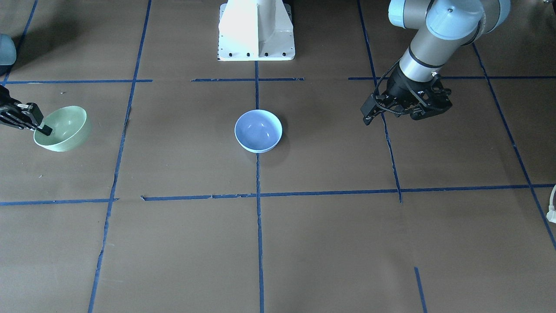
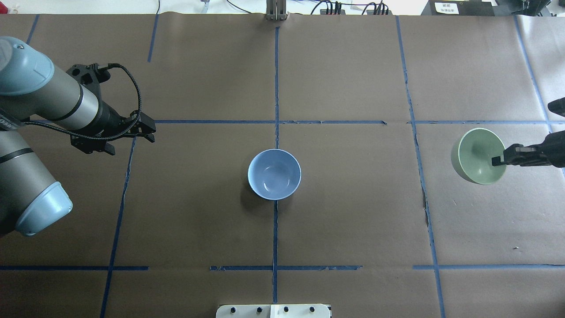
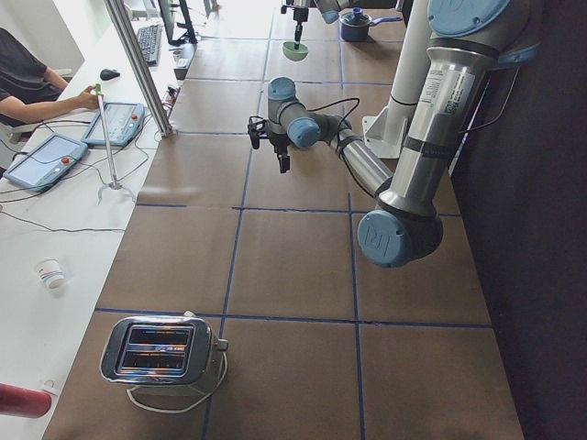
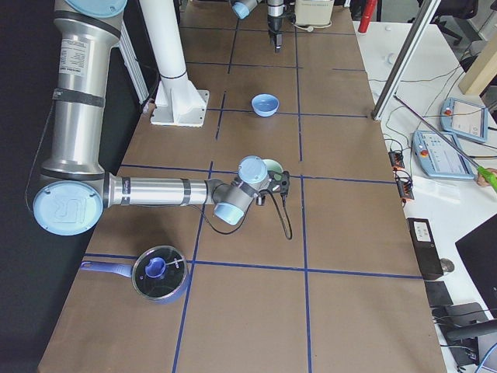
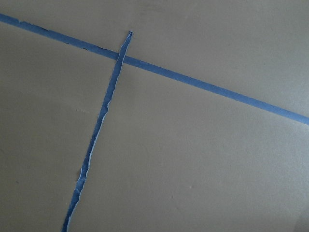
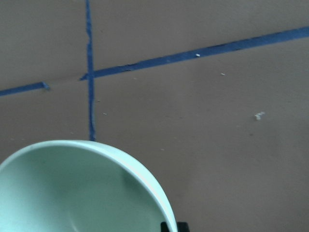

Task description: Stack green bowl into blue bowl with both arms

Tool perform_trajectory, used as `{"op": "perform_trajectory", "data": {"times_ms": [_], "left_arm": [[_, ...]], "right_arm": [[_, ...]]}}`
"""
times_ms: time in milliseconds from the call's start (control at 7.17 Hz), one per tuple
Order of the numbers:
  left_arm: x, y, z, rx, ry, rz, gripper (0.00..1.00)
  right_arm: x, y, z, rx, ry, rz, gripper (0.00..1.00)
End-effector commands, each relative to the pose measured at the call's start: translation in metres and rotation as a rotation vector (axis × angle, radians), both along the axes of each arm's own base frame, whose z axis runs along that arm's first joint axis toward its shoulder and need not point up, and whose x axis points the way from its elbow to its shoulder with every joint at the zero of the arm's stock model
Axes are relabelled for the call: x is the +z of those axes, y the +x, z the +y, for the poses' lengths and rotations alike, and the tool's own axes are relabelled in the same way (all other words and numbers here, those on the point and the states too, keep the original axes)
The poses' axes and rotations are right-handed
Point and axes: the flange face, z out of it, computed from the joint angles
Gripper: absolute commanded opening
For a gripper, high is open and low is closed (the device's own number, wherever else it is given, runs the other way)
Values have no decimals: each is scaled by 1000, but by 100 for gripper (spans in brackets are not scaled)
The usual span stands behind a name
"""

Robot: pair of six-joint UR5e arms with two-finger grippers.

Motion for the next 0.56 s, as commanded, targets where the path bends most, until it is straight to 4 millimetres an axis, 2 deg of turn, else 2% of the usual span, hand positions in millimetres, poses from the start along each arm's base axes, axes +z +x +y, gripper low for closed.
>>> {"op": "perform_trajectory", "data": {"times_ms": [0, 140, 279, 419], "left_arm": [[12, -8, 2, 7, 0, -16, 100], [14, -8, 1, 17, 13, -22, 100], [32, -23, -3, 33, 31, -49, 100], [48, -42, -9, 60, 72, -76, 100]], "right_arm": [[-103, -53, -44, 24, -47, -163, 0], [-139, -87, -52, 6, -64, -199, 0], [-169, -116, -56, -12, -71, -216, 0], [-208, -157, -61, -9, -104, -219, 0]]}}
